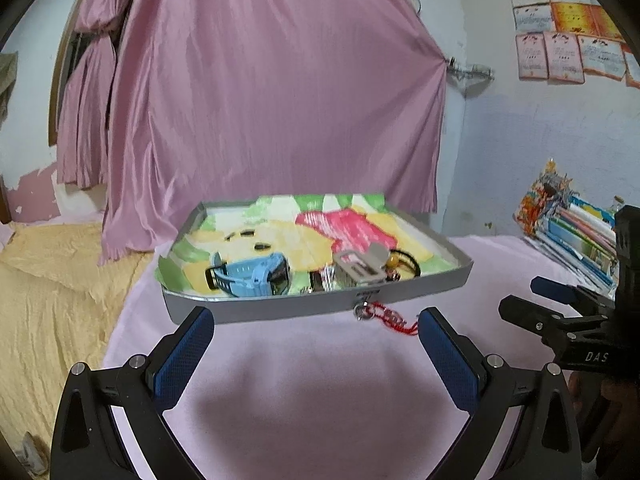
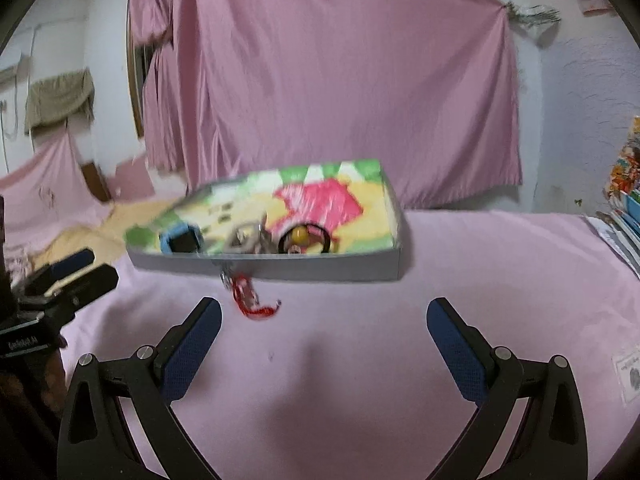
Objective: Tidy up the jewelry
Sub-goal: 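Withdraw both tools and reach toward the red string bracelet, then grasp the red string bracelet with the right tool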
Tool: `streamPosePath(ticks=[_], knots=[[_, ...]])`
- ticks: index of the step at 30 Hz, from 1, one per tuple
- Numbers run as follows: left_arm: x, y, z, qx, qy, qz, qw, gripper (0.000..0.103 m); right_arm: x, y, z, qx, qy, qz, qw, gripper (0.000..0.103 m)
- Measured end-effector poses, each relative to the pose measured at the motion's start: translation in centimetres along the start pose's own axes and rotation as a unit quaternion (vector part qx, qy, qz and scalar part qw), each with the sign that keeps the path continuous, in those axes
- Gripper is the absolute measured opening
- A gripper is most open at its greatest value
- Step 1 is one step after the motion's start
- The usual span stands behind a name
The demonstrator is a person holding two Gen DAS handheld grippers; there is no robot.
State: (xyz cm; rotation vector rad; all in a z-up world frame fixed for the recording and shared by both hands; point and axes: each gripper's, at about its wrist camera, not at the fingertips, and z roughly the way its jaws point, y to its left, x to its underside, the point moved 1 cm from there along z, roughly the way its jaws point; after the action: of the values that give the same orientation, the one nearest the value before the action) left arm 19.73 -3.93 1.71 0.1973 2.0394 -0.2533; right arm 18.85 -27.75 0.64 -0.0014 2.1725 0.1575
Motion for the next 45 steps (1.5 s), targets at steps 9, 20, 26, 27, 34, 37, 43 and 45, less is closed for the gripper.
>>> streamPosePath(ticks=[9, 20, 26, 27, 34, 37, 43, 45], knots=[[0.1, 0.9, 3.7, 0.01, 0.098, -0.037, 0.9944, 0.102, -0.5, 0.3, 4.4, -0.042, 0.117, -0.046, 0.991, 0.101], [0.0, 0.7, 6.1, 0.031, 0.144, -0.046, 0.9879, 0.082, -1.0, 3.1, 7.9, -0.087, 0.177, -0.113, 0.974, 0.073], [-0.2, 0.2, 7.3, 0.064, 0.159, -0.044, 0.9843, 0.059, -1.8, 4.0, 8.6, -0.104, 0.18, -0.142, 0.968, 0.056], [-0.2, 0.2, 7.4, 0.068, 0.16, -0.044, 0.9838, 0.057, -1.9, 4.2, 8.7, -0.106, 0.18, -0.145, 0.967, 0.053], [-0.5, 0.0, 8.5, 0.085, 0.168, -0.051, 0.9809, 0.052, -2.4, 5.2, 9.3, -0.119, 0.177, -0.178, 0.961, 0.041], [-0.5, 0.0, 8.7, 0.088, 0.169, -0.054, 0.9801, 0.052, -2.6, 5.4, 9.4, -0.128, 0.172, -0.184, 0.959, 0.03], [-0.7, -0.2, 9.1, 0.095, 0.174, -0.057, 0.9785, 0.052, -2.7, 5.2, 9.6, -0.131, 0.171, -0.177, 0.96, 0.009], [-0.7, -0.4, 9.3, 0.097, 0.176, -0.054, 0.9781, 0.052, -2.6, 4.9, 9.5, -0.13, 0.171, -0.172, 0.962, 0.007]])
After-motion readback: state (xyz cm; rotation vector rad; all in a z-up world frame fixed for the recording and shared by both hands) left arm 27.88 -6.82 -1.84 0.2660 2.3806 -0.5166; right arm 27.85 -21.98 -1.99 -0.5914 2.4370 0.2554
